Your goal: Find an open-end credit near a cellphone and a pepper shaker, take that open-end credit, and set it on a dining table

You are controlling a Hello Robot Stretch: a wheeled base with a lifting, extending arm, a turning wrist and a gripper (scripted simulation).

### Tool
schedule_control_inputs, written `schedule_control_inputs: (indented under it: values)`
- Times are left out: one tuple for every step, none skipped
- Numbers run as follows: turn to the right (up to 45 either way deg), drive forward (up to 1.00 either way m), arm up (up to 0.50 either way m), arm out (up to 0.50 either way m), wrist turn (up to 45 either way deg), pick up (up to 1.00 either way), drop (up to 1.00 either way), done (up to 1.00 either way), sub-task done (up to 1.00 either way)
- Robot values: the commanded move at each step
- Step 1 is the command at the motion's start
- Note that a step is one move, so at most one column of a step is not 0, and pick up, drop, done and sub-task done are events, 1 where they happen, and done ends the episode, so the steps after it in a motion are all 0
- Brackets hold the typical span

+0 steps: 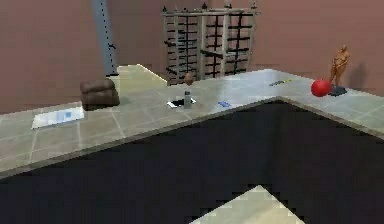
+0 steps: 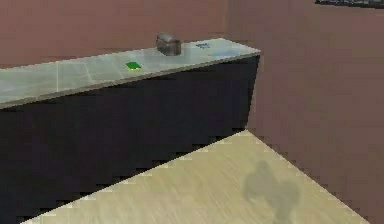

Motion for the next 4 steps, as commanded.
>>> schedule_control_inputs:
  values:
    - [6.0, 0.00, 0.00, 0.00, 0.0, 0.00, 0.00, 0.00, 0.00]
    - [0.0, 0.40, 0.00, 0.00, 0.0, 0.00, 0.00, 0.00, 0.00]
    - [-45.0, 0.00, 0.00, 0.00, 0.0, 0.00, 0.00, 0.00, 0.00]
    - [-36.0, 0.00, 0.00, 0.00, 0.0, 0.00, 0.00, 0.00, 0.00]
